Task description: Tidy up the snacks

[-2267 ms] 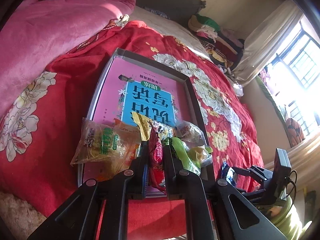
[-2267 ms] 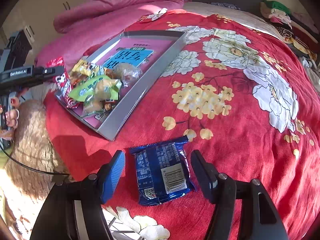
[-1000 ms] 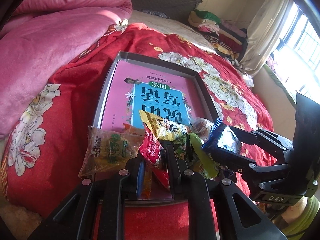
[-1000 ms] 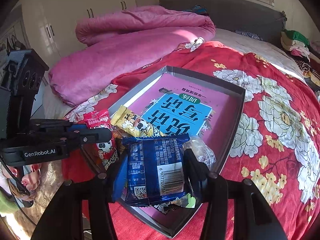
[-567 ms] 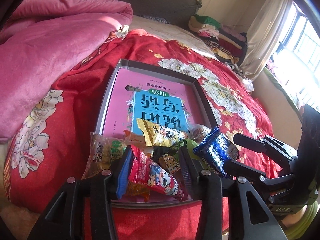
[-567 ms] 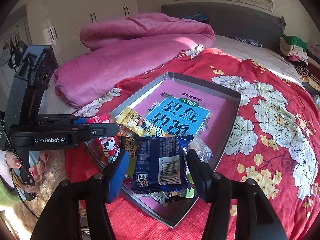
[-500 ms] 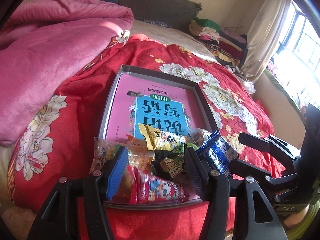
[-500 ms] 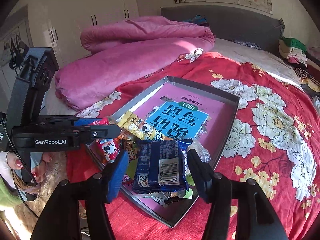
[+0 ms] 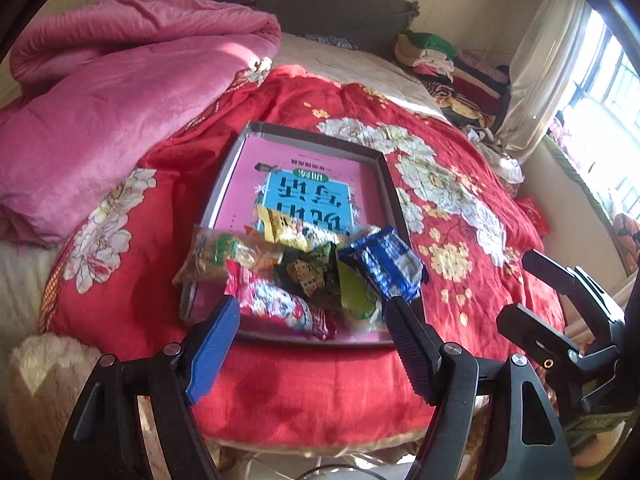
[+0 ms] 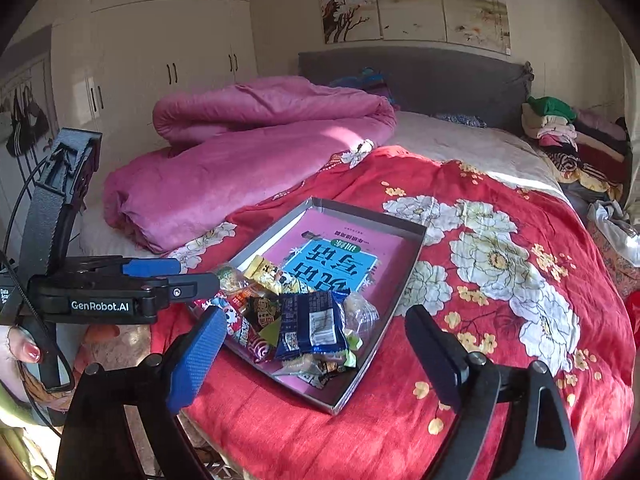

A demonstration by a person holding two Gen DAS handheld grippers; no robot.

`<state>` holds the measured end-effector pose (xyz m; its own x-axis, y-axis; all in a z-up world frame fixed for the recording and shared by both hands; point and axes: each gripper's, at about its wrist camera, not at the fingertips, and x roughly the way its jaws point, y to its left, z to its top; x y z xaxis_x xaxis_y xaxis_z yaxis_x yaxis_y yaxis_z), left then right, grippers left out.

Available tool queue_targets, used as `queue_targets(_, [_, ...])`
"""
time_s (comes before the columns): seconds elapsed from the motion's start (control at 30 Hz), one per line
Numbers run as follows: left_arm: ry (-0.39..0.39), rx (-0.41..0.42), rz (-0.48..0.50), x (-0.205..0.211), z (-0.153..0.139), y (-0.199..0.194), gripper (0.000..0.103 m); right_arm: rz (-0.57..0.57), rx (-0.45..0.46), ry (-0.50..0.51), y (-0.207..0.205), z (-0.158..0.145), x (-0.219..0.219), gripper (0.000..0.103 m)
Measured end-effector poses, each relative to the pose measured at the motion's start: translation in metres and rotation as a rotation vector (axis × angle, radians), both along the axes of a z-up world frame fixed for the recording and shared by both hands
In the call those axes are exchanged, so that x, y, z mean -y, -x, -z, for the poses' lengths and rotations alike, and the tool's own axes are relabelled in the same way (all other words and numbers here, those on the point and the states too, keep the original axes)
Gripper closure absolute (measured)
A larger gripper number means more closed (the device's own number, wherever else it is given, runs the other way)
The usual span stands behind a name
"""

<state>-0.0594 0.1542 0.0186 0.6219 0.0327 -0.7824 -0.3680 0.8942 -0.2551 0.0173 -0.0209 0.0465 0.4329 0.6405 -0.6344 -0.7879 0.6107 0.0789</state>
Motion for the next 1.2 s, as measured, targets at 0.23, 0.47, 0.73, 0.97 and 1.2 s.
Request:
queue_targets(0.23, [-0.015, -0.078, 0.008, 0.025, 0.017, 0.019, 0.026, 0.038, -0.045, 0.04, 0.014, 0.012, 0.028, 0.001])
queue_targets(0.47, [-0.05, -0.072, 0.036, 0.038, 0.013, 0.017, 0.026, 0.055, -0.076, 0.043, 0.019, 0.019, 0.038, 0.001])
queue_targets(0.73, [-0.061, -0.07, 0.053, 0.042, 0.011, 0.018, 0.026, 0.055, -0.062, 0.051, 0.025, 0.017, 0.035, 0.001])
queue_targets(0.97, [-0.063, -0.063, 0.055, 0.042, 0.01, 0.019, 0.026, 0.072, -0.06, 0.048, 0.024, 0.016, 0.038, 0.001])
queue_targets(1.2, [-0.068, -0.062, 0.058, 0.042, 0.009, 0.019, 0.026, 0.074, -0.06, 0.049, 0.024, 0.017, 0.037, 0.001])
